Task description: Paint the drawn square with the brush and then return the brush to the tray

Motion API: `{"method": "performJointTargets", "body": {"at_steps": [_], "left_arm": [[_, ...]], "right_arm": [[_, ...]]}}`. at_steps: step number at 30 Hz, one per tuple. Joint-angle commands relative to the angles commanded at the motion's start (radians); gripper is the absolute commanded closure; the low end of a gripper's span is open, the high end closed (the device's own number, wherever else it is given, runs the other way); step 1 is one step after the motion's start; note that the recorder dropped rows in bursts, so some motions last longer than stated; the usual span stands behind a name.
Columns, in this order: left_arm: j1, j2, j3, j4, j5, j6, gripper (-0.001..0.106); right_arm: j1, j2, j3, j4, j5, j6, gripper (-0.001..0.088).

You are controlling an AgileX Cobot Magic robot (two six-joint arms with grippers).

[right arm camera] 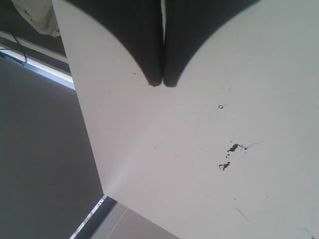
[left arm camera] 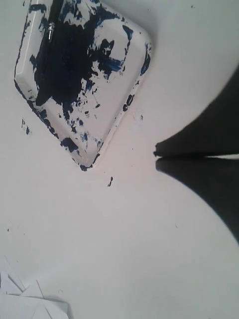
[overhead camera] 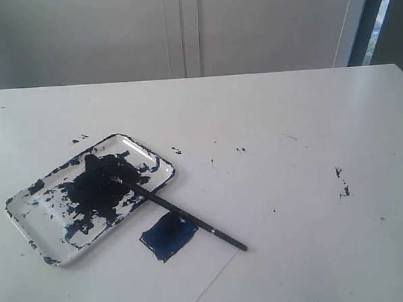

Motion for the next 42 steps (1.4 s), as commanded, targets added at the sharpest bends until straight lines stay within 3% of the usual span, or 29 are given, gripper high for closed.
{"method": "performJointTargets", "body": {"at_steps": [21, 29, 34, 39, 42], "left_arm": [[0.000, 0.000, 0.000, 0.000, -0.006, 0.007, 0.105], [-0.002, 0.000, 0.000, 0.000, -0.006, 0.007, 0.105], [-0.002, 0.000, 0.000, 0.002, -0.006, 0.007, 0.105], [-0.002, 0.000, 0.000, 0.002, -0.006, 0.007, 0.105], [-0.002, 0.000, 0.000, 0.002, -0.006, 0.007, 0.105]], "right_arm": [[0.000, 0.000, 0.000, 0.000, 0.004, 0.010, 0.0868], [0.000, 0.000, 0.000, 0.002, -0.004, 0.271, 0.0868], [0.000, 0.000, 0.000, 0.002, -0.014, 0.273, 0.0868], [0.000, 0.000, 0.000, 0.026, -0.176, 0.528, 0.0868], [0.000, 0.000, 0.000, 0.026, -0.164, 0.548, 0.0868]]}}
